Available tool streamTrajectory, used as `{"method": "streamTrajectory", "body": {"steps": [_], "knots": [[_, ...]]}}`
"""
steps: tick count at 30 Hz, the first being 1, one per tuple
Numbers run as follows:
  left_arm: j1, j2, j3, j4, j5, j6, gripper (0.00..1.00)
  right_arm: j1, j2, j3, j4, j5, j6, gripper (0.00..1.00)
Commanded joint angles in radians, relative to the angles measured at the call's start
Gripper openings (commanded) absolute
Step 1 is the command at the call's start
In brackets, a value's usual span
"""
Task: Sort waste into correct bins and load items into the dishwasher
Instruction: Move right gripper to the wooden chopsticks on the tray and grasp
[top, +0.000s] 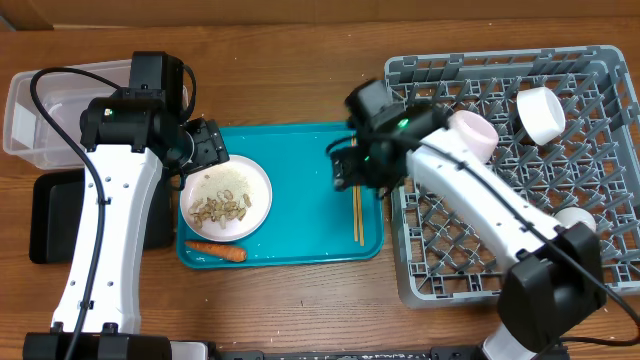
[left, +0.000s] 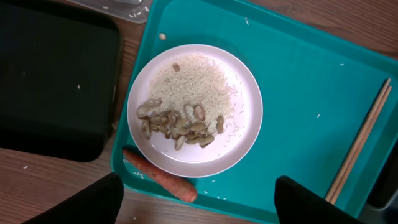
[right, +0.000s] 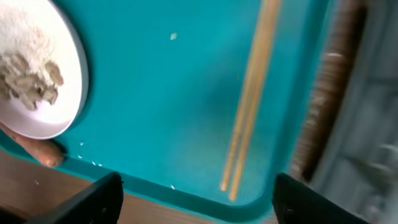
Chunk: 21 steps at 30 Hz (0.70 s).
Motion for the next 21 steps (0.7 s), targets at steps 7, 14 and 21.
{"method": "streamTrajectory", "body": {"steps": [7, 14, 21], "knots": [[0.002, -0.007, 0.008, 0.001, 0.004, -0.014, 0.80, 0.094, 0.006, -0.224, 0.217, 0.072, 0.098, 0.67], [0.002, -0.007, 0.008, 0.000, 0.005, -0.014, 0.80, 0.096, 0.041, -0.254, 0.246, 0.094, 0.119, 0.67], [0.002, -0.007, 0.008, -0.004, 0.004, -0.014, 0.80, 0.096, 0.079, -0.255, 0.248, 0.074, 0.119, 0.67]]}}
